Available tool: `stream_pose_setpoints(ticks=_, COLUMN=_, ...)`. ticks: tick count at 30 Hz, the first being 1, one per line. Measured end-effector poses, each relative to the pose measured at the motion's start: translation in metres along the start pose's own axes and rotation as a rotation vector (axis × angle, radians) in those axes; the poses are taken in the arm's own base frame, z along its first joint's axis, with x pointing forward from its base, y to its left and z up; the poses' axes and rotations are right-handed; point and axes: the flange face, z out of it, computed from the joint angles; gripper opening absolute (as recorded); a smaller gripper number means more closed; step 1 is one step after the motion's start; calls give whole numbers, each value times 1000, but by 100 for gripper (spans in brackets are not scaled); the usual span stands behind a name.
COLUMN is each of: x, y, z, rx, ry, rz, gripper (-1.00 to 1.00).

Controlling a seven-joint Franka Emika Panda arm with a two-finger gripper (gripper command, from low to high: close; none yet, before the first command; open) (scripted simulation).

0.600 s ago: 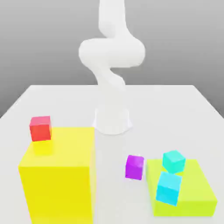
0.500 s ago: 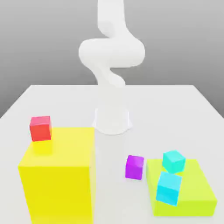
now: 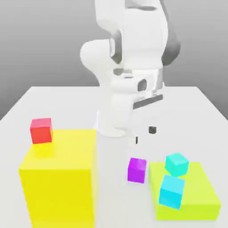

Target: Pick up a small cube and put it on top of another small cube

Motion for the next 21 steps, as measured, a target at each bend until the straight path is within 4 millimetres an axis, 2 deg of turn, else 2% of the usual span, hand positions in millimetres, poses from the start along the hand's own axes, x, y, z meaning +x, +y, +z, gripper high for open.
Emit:
stream_pose_setpoints(ticks=4, x=-54, y=-17, z=56, rx=27, ry=-121, rz=-208, gripper=0)
stream_pose_setpoints(ticks=5, x=-61, y=-19, z=66, rx=31, ry=-136, rz=-233, gripper=0)
stream_pose_setpoints(ticks=13, x=-76, y=-21, z=126, rx=33, ry=-151, rz=-258, gripper=0)
stream_pose_setpoints(ticks=14, x=-78, y=-22, z=131, rx=34, ry=-151, rz=-258, gripper=-100)
stream_pose_setpoints(ticks=21, x=-78, y=-22, z=131, rx=35, ry=-152, rz=-257, gripper=-100)
